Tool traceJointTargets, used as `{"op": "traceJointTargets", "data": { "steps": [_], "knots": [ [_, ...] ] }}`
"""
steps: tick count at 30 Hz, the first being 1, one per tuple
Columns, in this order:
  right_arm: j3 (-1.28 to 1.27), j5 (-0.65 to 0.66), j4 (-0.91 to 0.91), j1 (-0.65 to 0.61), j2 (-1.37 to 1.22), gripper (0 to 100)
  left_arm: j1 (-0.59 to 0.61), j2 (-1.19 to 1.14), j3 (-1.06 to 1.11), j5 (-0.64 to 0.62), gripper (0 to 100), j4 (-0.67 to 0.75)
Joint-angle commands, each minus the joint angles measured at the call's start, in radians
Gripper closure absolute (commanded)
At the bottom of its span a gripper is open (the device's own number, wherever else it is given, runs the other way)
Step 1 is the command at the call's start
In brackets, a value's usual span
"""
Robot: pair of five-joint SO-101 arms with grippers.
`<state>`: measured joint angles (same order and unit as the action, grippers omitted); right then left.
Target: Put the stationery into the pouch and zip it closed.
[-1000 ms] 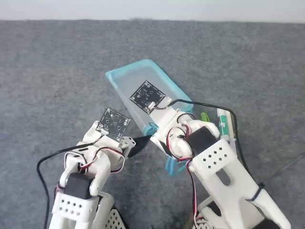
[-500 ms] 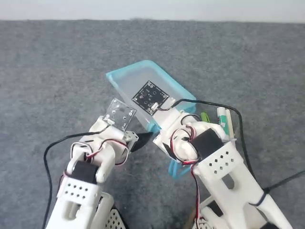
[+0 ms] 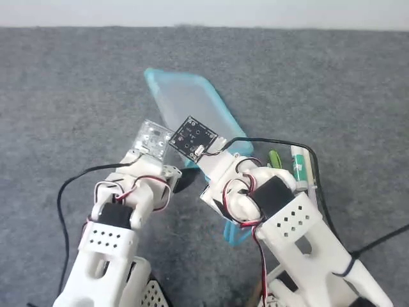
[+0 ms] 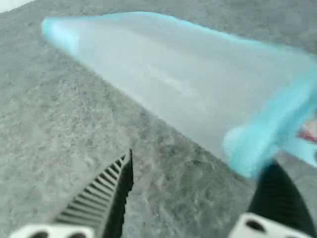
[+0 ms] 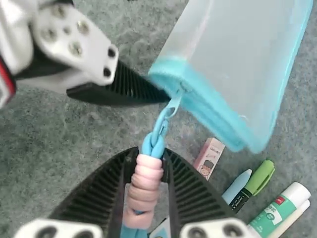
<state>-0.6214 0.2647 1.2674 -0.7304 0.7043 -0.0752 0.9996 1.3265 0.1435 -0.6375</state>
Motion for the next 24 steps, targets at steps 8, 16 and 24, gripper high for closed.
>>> {"op": "traceJointTargets", "data": {
  "steps": [8, 16, 24],
  "knots": [
    [-0.055, 0.025, -0.068, -0.01, 0.038, 99.3, 0.017, 0.0, -0.107, -0.028, 63, -0.054],
    [-0.097, 0.014, -0.125, 0.013, 0.038, 99.3, 0.02, 0.109, -0.119, 0.025, 63, -0.278],
    [-0.081, -0.009, -0.14, 0.056, 0.038, 99.3, 0.017, 0.376, -0.084, 0.063, 63, -0.436]
  ]
}}
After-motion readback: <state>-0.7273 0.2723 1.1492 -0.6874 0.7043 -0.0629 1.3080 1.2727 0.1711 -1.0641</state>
